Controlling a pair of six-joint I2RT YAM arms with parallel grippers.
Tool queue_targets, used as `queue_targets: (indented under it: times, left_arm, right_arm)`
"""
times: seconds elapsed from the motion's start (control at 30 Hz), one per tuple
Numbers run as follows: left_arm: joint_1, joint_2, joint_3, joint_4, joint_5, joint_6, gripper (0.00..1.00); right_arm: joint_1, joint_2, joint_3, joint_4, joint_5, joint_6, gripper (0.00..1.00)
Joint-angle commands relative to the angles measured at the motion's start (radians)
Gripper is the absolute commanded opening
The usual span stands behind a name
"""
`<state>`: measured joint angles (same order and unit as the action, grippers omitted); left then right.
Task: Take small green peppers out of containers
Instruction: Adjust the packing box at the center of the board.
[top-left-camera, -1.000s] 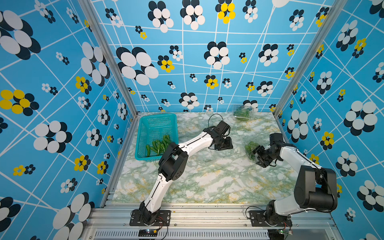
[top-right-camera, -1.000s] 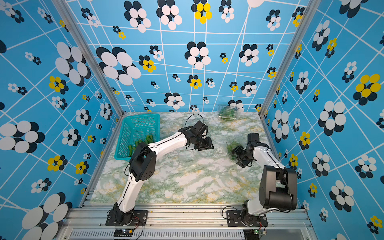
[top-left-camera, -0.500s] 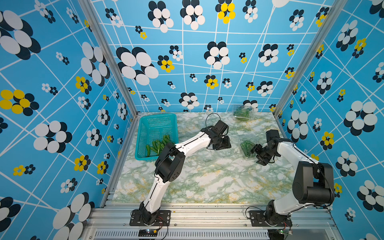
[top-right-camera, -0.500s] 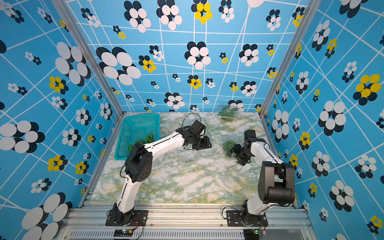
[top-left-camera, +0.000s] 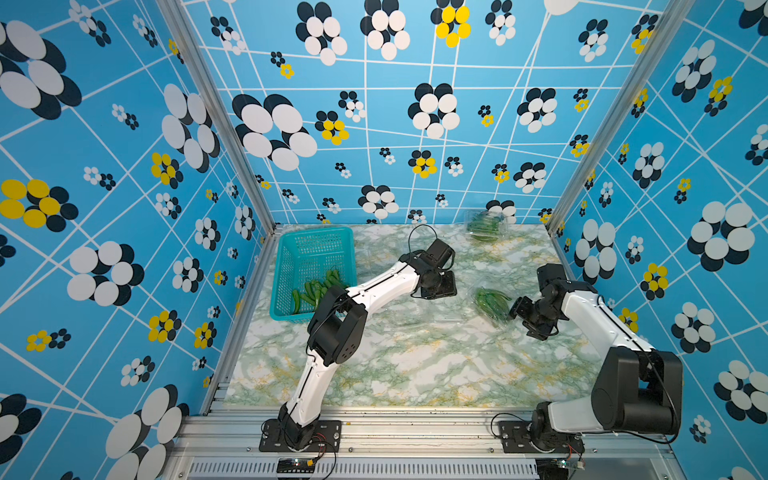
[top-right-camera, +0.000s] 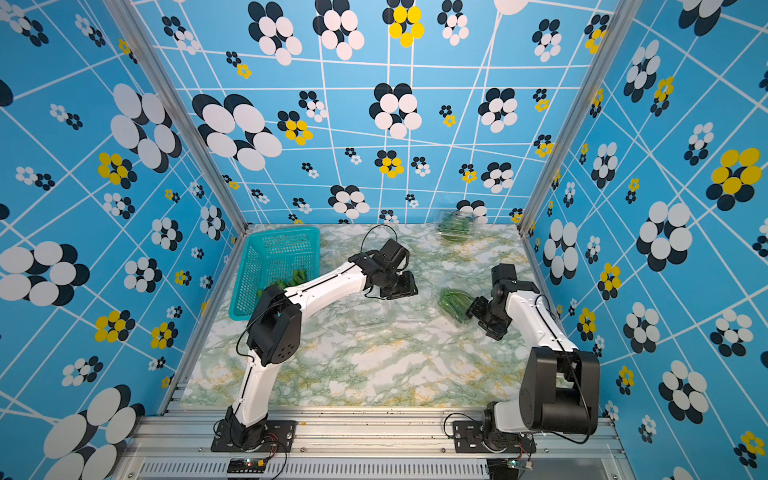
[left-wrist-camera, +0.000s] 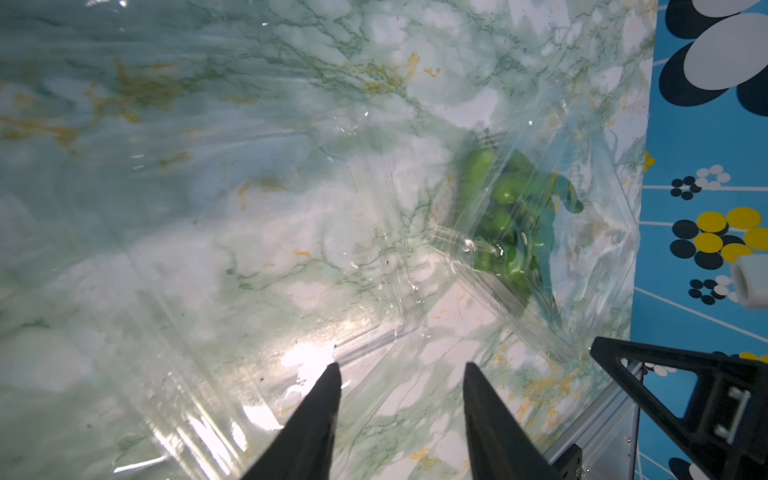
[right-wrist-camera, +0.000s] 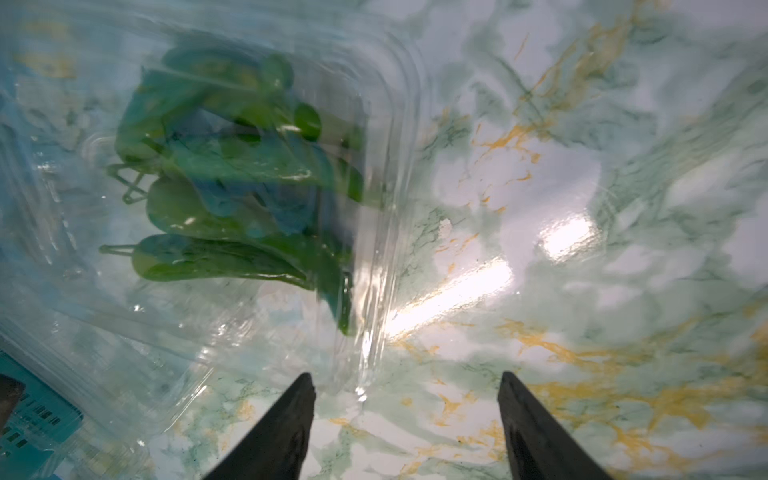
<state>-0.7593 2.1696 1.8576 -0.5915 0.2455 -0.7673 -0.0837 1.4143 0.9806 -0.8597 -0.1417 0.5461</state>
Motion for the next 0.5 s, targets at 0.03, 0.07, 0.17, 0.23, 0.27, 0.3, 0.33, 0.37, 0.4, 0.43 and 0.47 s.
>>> queue_targets:
  times: [0.03, 0.07, 0.17, 0.23, 0.27, 0.3, 0.33, 0.37, 0.4, 0.43, 0.47]
  left_arm:
    - [0.005, -0.031, 0.040, -0.037, -0.026, 0.006, 0.50]
    - [0.005, -0.032, 0.040, -0.035, -0.026, 0.006, 0.50]
    - [0.004, -0.033, 0.040, -0.033, -0.031, 0.008, 0.50]
    - [0.003, -0.029, 0.038, -0.030, -0.029, 0.006, 0.50]
    - [0.003, -0.025, 0.041, -0.026, -0.025, 0.005, 0.50]
    - [0.001, -0.020, 0.047, -0.023, -0.024, 0.005, 0.49]
    - [-0.001, -0.016, 0.054, -0.022, -0.023, 0.006, 0.50]
    - [-0.004, -0.010, 0.064, -0.023, -0.020, 0.006, 0.50]
    - [-0.006, 0.000, 0.078, -0.026, -0.017, 0.007, 0.49]
    - [-0.009, 0.007, 0.091, -0.028, -0.015, 0.008, 0.50]
    - [-0.013, 0.016, 0.105, -0.028, -0.011, 0.009, 0.50]
  right_arm:
    - [-0.005, -0.024, 0.026, -0.068, -0.015, -0.035, 0.72]
    - [-0.005, -0.029, 0.023, -0.062, -0.027, -0.030, 0.72]
    - [-0.005, -0.040, 0.023, -0.060, -0.041, -0.033, 0.71]
    - [-0.008, -0.056, 0.025, -0.065, -0.046, -0.035, 0.71]
    - [-0.008, -0.066, 0.026, -0.064, -0.046, -0.035, 0.71]
    - [-0.009, -0.076, 0.032, -0.066, -0.045, -0.036, 0.71]
    - [-0.008, -0.085, 0.040, -0.075, -0.042, -0.042, 0.71]
    - [-0.008, -0.094, 0.048, -0.083, -0.034, -0.047, 0.71]
    - [-0.009, -0.104, 0.058, -0.089, -0.015, -0.052, 0.71]
    - [-0.008, -0.117, 0.065, -0.081, -0.001, -0.060, 0.71]
    - [-0.008, -0.126, 0.071, -0.067, 0.004, -0.069, 0.71]
